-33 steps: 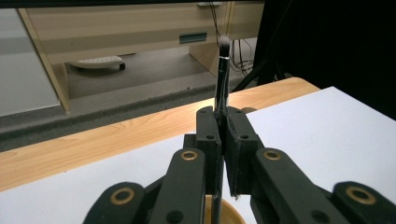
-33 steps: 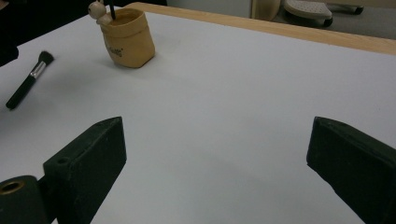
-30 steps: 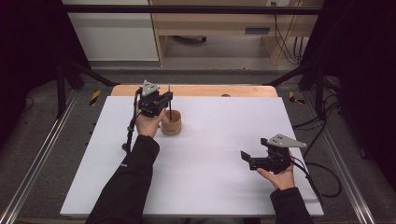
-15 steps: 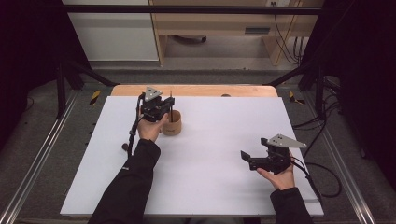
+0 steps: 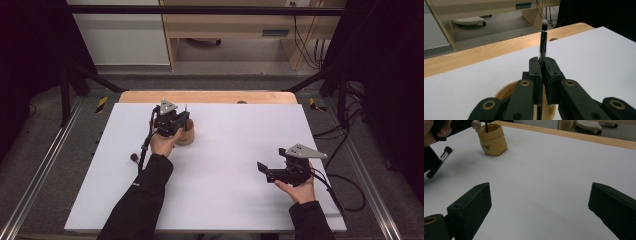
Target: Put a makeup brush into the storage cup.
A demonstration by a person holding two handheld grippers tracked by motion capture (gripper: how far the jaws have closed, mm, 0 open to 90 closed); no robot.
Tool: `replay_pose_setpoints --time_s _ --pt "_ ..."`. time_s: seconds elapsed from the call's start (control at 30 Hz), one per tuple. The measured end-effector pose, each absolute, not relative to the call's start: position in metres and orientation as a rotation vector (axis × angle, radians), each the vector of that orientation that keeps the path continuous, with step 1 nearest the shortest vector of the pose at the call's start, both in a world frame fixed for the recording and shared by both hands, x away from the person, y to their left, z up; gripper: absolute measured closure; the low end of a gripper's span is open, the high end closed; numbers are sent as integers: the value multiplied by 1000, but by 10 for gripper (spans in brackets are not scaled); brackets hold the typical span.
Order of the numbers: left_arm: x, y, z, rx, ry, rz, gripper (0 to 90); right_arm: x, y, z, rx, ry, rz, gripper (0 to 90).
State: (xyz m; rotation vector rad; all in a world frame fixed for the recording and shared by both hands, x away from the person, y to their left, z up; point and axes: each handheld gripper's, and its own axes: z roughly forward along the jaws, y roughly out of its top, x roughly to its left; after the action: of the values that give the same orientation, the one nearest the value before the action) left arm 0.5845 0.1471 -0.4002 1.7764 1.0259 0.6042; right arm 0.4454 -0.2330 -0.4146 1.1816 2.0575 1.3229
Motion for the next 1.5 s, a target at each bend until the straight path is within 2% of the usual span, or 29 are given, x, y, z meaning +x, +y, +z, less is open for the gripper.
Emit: replay_pose_setpoints --time_s 0.2,0.33,0.8,1.13,1.5 --pt "580 146 -403 1802 1014 588 838 445 -233 -414 1181 2056 1325 53" --pt "577 146 -403 1805 1006 583 791 445 -232 -414 1180 2057 1323 53" --pt "544 165 -383 1762 953 548 495 444 -234 -412 1178 2038 1330 51" --pt "516 184 -377 1740 942 547 349 443 -235 -411 1179 2032 1338 50" --pt "490 203 -384 1750 938 541 244 443 -235 -411 1175 2032 1329 47"
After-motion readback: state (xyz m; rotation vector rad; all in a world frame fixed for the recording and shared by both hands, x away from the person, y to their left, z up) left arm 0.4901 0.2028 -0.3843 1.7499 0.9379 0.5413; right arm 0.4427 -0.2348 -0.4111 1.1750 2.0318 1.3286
